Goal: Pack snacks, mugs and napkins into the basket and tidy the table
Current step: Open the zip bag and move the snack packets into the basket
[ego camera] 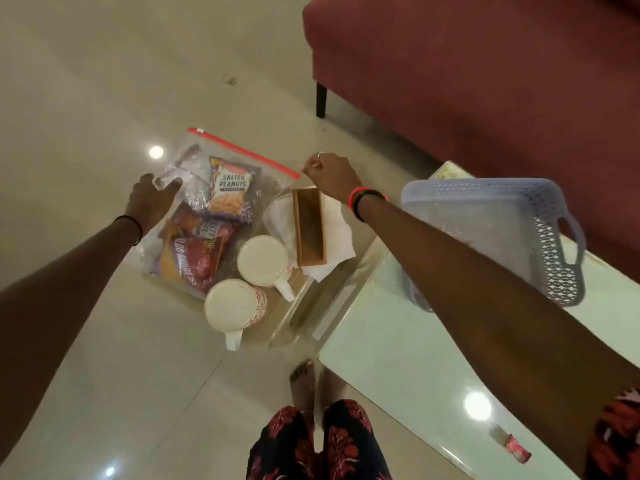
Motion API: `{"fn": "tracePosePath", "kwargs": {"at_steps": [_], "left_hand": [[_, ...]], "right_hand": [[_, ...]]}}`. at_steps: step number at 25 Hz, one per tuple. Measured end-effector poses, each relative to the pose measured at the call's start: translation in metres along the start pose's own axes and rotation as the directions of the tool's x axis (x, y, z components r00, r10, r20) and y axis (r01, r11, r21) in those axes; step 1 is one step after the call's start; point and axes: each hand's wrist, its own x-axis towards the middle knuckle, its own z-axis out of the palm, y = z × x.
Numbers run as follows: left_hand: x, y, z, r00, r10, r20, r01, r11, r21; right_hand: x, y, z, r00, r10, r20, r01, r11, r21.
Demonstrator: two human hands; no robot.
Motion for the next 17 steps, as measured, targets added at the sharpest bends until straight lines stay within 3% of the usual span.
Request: {"fn": "tracePosePath", "kwargs": {"at_steps": [4,8,17], "left_hand": [[0.011,-0.01,0.003,0.997,-0.039,-0.072,0.037,0.999,-0.034],[0.013,-0.018,-0.002,0.989,-0.054,-0.141,0.024,0.978,-0.207],[-0.014,0.005,-0.061,0.987,-0.16,-0.019,0.141,0.914,-0.381]], "right_hand": [[0.02,-0.017,0.013,0.994,-0.012,0.113,0.014,1.0,-0.014],[0.033,-0.026,0.02,0.984,-0.056,0.167,0.06,0.998,-0.015],[-0.003,-0.068,-0.007,0.991,-0.033,0.128,0.021,0.996,0.091]]}}
